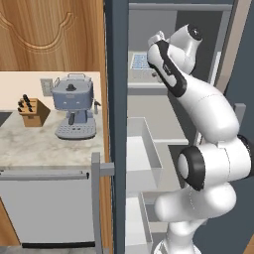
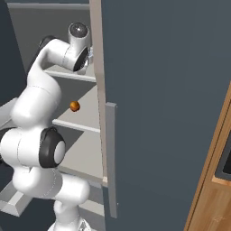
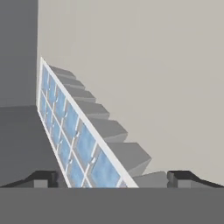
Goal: Open the freezer door, pick up the ice cube tray from the freezer, and place it on the dining counter.
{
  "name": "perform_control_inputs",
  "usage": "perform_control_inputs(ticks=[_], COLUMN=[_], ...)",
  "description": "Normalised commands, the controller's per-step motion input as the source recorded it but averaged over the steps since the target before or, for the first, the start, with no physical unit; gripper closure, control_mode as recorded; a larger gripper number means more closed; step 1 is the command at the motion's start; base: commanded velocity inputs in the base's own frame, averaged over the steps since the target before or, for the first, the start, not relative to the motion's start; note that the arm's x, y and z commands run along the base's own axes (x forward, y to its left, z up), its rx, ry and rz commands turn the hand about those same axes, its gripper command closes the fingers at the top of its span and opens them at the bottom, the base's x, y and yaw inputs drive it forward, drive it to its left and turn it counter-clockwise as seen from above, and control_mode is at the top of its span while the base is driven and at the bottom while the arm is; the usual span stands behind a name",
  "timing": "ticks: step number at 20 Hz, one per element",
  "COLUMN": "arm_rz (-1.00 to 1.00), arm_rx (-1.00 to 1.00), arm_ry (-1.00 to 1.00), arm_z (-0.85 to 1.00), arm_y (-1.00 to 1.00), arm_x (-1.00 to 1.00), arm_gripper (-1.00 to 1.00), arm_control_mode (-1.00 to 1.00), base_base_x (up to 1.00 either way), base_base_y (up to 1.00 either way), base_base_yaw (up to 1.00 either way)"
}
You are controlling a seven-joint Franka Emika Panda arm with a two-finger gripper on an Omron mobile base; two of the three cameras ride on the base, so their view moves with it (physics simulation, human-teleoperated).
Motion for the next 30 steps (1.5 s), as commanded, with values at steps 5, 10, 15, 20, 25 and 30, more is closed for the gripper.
perform_control_inputs(ticks=[5, 10, 15, 20, 25, 30], arm_rz=[0.01, 0.0, 0.0, 0.0, 0.01, 0.02], arm_rx=[0.0, 0.0, 0.0, 0.0, 0.0, 0.0], arm_ry=[0.05, 0.0, 0.0, 0.01, 0.04, 0.04], arm_z=[0.0, -0.02, -0.07, -0.24, -0.23, -0.18], arm_y=[0.0, 0.0, 0.04, 0.14, 0.21, 0.33], arm_x=[0.03, 0.0, -0.05, -0.06, 0.0, 0.03], arm_gripper=[-1.0, -1.0, -1.0, -1.0, -1.0, 1.0], arm_control_mode=[-1.0, -1.0, -1.0, -1.0, -1.0, -1.0], base_base_x=[0.0, 0.0, 0.0, 0.0, 0.0, 0.0], base_base_y=[0.0, 0.0, 0.0, 0.0, 0.0, 0.0], base_base_yaw=[0.0, 0.0, 0.0, 0.0, 0.0, 0.0])
